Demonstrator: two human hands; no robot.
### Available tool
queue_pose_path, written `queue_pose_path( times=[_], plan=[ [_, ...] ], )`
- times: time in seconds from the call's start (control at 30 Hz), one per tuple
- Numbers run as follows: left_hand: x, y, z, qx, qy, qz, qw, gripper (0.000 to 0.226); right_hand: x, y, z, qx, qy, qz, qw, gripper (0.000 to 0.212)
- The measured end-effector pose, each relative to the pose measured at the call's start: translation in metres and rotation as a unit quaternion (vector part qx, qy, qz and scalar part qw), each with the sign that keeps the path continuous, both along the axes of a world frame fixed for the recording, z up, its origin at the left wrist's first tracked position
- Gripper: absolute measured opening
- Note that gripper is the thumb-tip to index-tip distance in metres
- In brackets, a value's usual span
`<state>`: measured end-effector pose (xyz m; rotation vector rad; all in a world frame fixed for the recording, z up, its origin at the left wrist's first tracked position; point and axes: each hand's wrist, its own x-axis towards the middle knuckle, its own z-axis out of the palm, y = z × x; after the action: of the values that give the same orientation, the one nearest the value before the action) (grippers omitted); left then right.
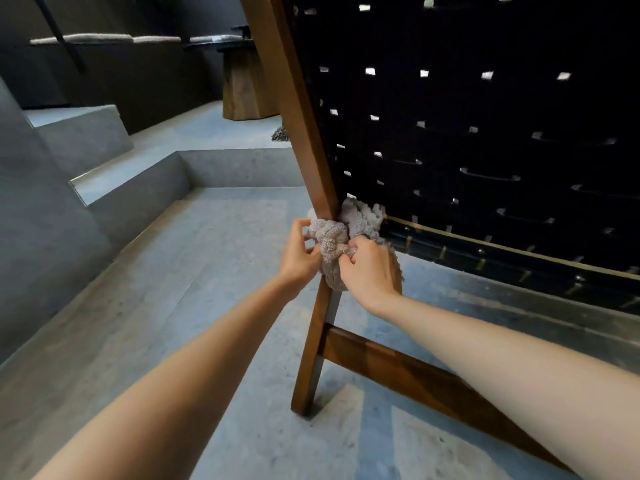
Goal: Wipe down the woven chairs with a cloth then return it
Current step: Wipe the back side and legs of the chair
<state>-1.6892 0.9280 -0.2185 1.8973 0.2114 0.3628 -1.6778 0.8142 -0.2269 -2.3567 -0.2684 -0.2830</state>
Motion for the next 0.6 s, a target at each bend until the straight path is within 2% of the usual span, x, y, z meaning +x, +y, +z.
queue_pose_path(
  times=[0.13, 0.3, 0.37, 0.43, 0.53, 0.6],
  plan=[
    [0.005, 0.008, -0.019, 0.0, 0.01, -0.013, 1.0, 0.031, -0.007, 0.011, -0.013, 0.054, 0.041, -0.071, 0.995, 0.026],
    [0.011, 0.026, -0.045, 0.016, 0.041, -0.02, 0.999, 0.031, -0.006, 0.021, -0.04, 0.144, 0.091, -0.083, 0.982, 0.03],
    [0.012, 0.03, -0.049, 0.014, 0.044, -0.036, 0.998, 0.034, -0.006, 0.023, -0.042, 0.214, 0.123, -0.098, 0.964, 0.043],
    [0.014, 0.032, -0.052, 0.001, 0.058, -0.093, 0.994, 0.04, -0.008, 0.027, -0.044, 0.285, 0.174, -0.057, 0.941, 0.056],
    [0.015, 0.034, -0.054, -0.004, 0.083, -0.191, 0.978, 0.055, -0.006, 0.033, -0.046, 0.315, 0.199, 0.003, 0.928, 0.058],
    [0.015, 0.035, -0.054, -0.023, 0.087, -0.212, 0.973, 0.057, 0.0, 0.032, -0.047, 0.315, 0.192, 0.027, 0.929, 0.056]
  ],
)
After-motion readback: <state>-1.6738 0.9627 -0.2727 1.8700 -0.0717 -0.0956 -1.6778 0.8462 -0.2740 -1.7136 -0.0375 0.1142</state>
